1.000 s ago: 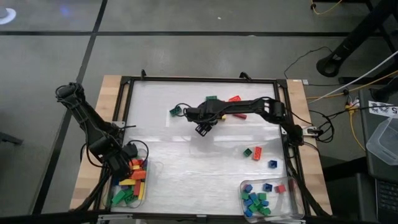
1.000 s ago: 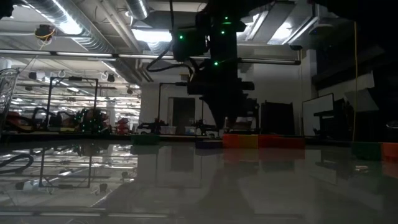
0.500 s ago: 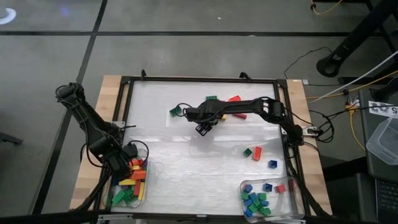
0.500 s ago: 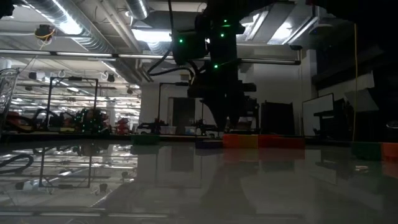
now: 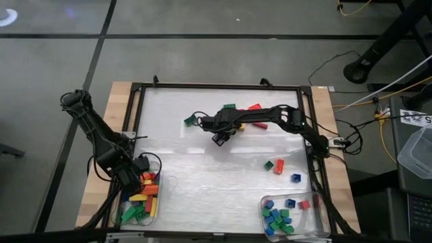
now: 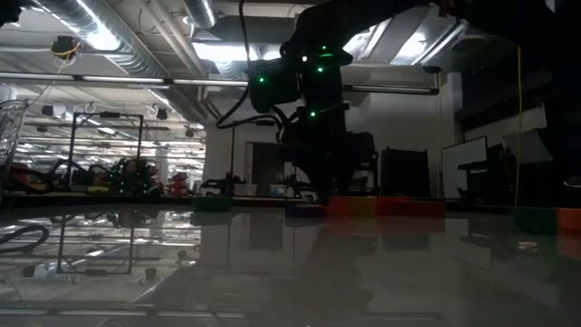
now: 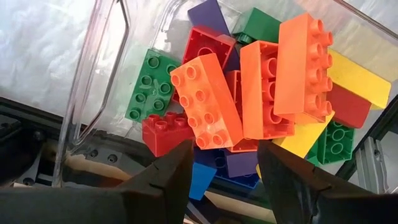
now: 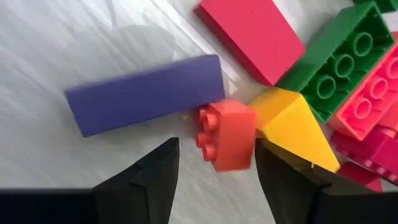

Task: Sort blocks by size
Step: Put the small orange game piece into the right transparent bin

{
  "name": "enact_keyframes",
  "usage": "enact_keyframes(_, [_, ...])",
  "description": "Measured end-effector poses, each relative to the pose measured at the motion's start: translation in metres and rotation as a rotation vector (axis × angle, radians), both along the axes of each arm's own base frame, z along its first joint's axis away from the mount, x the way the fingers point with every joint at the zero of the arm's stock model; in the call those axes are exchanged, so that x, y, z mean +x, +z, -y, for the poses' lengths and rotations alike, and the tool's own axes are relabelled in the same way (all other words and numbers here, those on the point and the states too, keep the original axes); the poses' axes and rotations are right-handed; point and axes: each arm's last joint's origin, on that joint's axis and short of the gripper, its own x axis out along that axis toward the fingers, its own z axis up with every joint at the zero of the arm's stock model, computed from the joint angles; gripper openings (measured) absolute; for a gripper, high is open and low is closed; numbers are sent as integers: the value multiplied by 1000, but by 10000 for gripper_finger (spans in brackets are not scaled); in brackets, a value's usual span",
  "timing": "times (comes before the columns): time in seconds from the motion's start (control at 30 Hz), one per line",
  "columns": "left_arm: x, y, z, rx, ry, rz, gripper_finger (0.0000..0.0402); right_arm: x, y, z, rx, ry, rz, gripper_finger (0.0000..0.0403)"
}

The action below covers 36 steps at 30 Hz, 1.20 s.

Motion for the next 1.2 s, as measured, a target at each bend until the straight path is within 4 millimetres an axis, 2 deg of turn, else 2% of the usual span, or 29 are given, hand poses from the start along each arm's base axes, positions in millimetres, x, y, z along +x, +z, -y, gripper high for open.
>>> enact_keyframes(0.23, [0,0,0,0,1,-1,168,-2,-6,11,12,-27,-20,209])
enact_keyframes(0.47, [0,0,0,2,-8,2,168,2,-11,11,22,-1,-5,201])
enact_keyframes(0.57, [1,0,0,16,-23,21,168,2,-15,10,49,9,-17,173])
enact_keyframes(0.77, [1,0,-1,33,-33,42,168,2,-16,9,66,55,-34,92])
enact_keyframes(0.87, [1,0,-1,34,-48,45,168,-1,-9,8,82,78,-43,91])
enact_keyframes(1.03, [4,4,2,-1,-67,89,168,-12,17,1,132,90,-51,95])
enact_keyframes(1.2, [16,18,4,-41,-122,268,168,-22,54,-28,190,161,4,116])
